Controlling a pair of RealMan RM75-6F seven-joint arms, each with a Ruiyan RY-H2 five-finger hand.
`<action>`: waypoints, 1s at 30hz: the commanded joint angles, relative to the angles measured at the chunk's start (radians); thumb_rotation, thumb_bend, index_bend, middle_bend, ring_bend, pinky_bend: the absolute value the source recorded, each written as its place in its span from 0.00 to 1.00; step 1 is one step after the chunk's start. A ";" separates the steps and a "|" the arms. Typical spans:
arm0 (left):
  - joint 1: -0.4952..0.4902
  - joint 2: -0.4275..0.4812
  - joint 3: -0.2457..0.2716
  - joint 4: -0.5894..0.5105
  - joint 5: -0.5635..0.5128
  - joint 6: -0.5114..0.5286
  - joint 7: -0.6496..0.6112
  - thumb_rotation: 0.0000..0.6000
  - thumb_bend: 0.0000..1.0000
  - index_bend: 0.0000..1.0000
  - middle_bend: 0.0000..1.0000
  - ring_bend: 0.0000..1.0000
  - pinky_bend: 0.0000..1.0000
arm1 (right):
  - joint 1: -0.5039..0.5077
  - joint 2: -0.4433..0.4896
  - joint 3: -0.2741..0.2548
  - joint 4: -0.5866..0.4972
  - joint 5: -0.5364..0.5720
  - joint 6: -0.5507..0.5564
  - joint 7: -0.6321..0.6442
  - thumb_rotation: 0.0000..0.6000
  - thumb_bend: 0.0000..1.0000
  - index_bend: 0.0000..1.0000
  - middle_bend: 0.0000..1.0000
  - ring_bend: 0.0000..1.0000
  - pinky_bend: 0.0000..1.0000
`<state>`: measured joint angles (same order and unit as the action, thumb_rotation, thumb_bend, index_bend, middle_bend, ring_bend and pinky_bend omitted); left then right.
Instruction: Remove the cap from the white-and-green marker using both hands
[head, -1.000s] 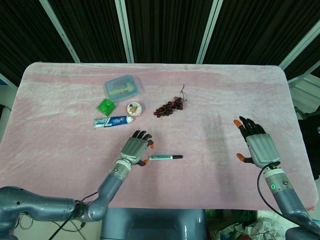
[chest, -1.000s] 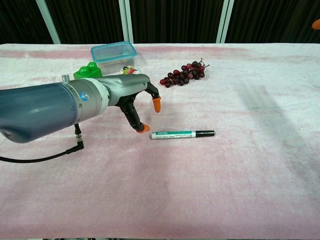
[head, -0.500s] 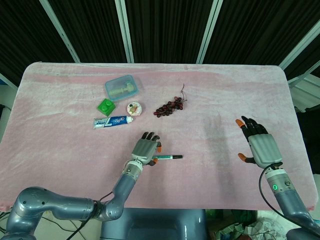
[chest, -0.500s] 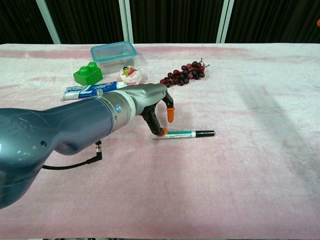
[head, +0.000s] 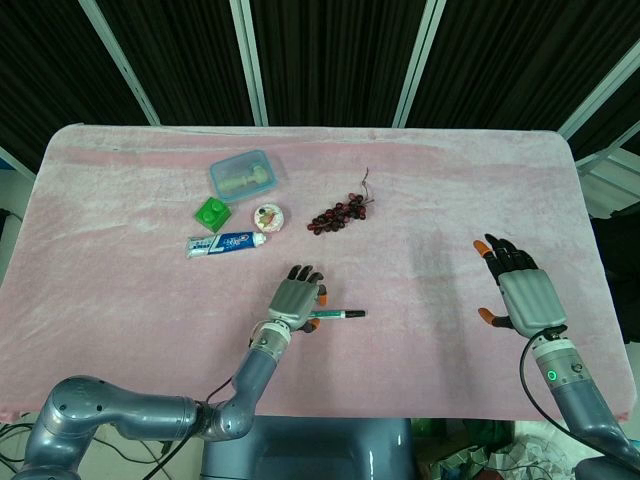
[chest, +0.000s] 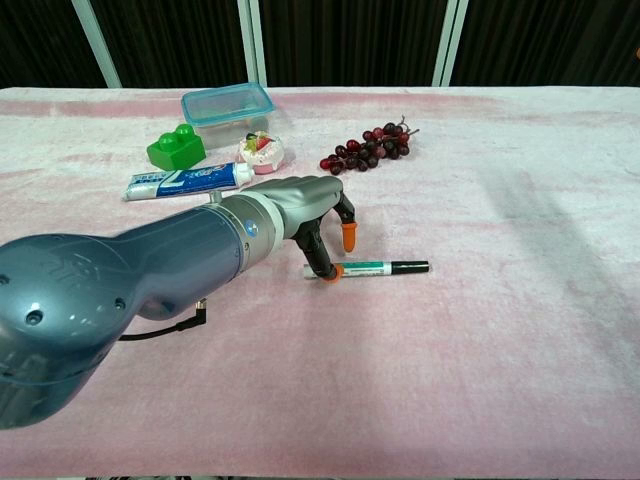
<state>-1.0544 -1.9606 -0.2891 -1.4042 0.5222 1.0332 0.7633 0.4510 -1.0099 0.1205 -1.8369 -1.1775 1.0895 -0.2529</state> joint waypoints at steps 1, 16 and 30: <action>-0.001 -0.004 0.003 0.005 -0.002 0.004 0.005 1.00 0.31 0.45 0.16 0.00 0.00 | 0.000 -0.001 -0.001 0.002 0.002 -0.002 0.002 1.00 0.11 0.02 0.00 0.02 0.15; -0.006 -0.042 0.004 0.058 0.009 0.018 0.015 1.00 0.34 0.50 0.17 0.00 0.00 | -0.003 -0.005 -0.003 0.016 0.000 -0.003 0.011 1.00 0.12 0.02 0.00 0.02 0.15; -0.002 -0.057 0.001 0.080 0.013 0.012 0.023 1.00 0.34 0.44 0.17 0.00 0.00 | -0.002 -0.007 -0.003 0.020 0.005 -0.007 0.009 1.00 0.12 0.02 0.00 0.02 0.15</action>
<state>-1.0570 -2.0169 -0.2878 -1.3244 0.5349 1.0453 0.7856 0.4493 -1.0165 0.1170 -1.8169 -1.1725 1.0827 -0.2441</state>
